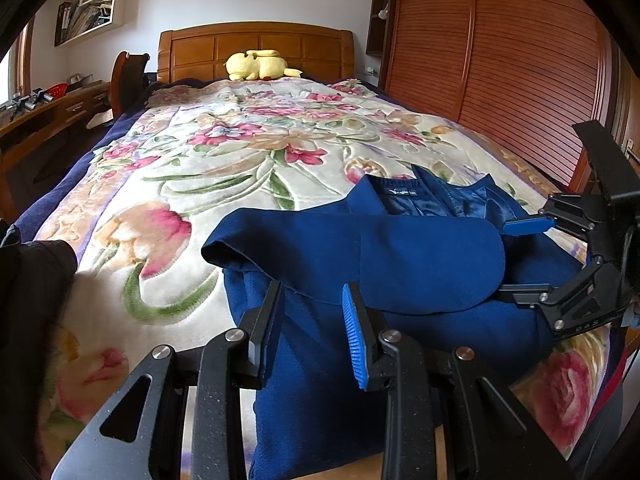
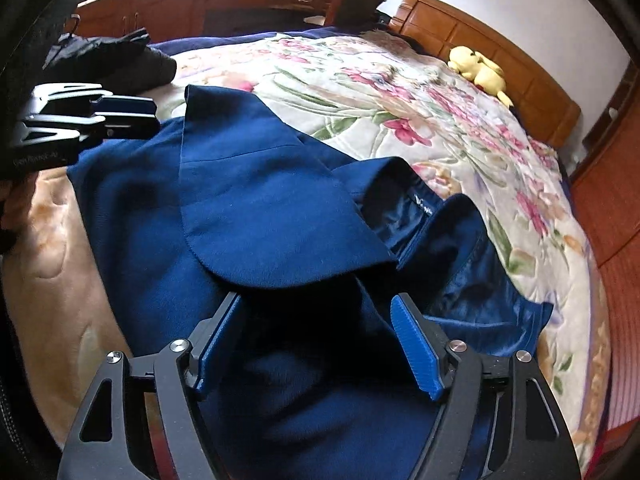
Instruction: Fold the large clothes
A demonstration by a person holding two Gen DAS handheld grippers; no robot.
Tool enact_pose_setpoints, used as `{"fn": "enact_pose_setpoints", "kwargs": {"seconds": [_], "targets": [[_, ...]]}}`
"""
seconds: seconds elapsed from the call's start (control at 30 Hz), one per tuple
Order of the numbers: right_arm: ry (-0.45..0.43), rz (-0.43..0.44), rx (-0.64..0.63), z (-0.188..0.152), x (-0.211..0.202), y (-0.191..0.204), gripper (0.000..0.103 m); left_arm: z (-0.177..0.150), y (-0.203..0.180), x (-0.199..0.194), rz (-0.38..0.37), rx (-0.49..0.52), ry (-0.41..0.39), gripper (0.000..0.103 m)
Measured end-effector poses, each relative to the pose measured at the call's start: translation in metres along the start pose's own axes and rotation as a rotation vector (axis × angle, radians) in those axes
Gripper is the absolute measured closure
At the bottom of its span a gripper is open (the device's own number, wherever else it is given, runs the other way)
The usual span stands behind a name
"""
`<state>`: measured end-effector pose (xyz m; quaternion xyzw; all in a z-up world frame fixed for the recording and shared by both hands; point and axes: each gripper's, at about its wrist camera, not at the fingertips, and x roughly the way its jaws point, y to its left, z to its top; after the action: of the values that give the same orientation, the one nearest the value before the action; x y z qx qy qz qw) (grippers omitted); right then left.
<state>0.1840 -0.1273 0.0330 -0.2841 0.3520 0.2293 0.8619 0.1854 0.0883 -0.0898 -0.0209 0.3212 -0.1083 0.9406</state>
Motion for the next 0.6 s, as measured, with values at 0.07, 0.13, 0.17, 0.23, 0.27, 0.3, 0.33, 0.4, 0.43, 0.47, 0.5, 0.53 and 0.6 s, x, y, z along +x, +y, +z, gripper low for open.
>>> {"fn": "enact_pose_setpoints", "kwargs": {"seconds": [0.07,0.13,0.17,0.23,0.27,0.3,0.33,0.4,0.43,0.47,0.5,0.53,0.6], "targets": [[-0.004,-0.018,-0.015,0.003,0.002,0.002,0.026,0.0,0.002,-0.001,0.003,-0.002,-0.002,0.072],[-0.013,-0.028,-0.03,0.006,0.004,0.006,0.026,0.001,0.005,-0.002,0.006,-0.009,-0.004,0.072],[-0.02,-0.034,-0.042,0.008,0.005,0.008,0.026,0.0,0.006,-0.002,0.006,-0.013,-0.003,0.072],[-0.03,-0.041,-0.065,0.01,0.005,0.012,0.026,0.0,0.008,-0.002,0.009,-0.016,-0.001,0.072],[-0.036,-0.04,-0.076,0.012,0.005,0.014,0.026,0.0,0.009,-0.002,0.01,-0.016,-0.001,0.072],[-0.04,-0.039,-0.086,0.014,0.005,0.016,0.026,0.0,0.008,-0.001,0.011,-0.017,-0.001,0.072],[-0.041,-0.036,-0.095,0.015,0.006,0.018,0.026,0.0,0.009,-0.002,0.011,-0.018,-0.002,0.072],[-0.042,-0.035,-0.118,0.017,0.008,0.023,0.026,0.001,0.008,-0.001,0.013,-0.019,-0.002,0.072],[-0.042,-0.033,-0.13,0.018,0.009,0.025,0.026,0.001,0.009,-0.001,0.014,-0.02,-0.002,0.072],[-0.043,-0.034,-0.143,0.019,0.01,0.027,0.026,0.001,0.008,-0.001,0.015,-0.022,-0.003,0.072],[-0.045,-0.036,-0.154,0.02,0.011,0.028,0.026,0.001,0.009,-0.001,0.015,-0.023,-0.004,0.072],[-0.047,-0.035,-0.159,0.021,0.012,0.029,0.026,0.001,0.009,-0.001,0.015,-0.023,-0.004,0.072],[-0.058,-0.025,-0.163,0.024,0.013,0.029,0.026,0.002,0.01,-0.001,0.018,-0.026,-0.006,0.072]]}}
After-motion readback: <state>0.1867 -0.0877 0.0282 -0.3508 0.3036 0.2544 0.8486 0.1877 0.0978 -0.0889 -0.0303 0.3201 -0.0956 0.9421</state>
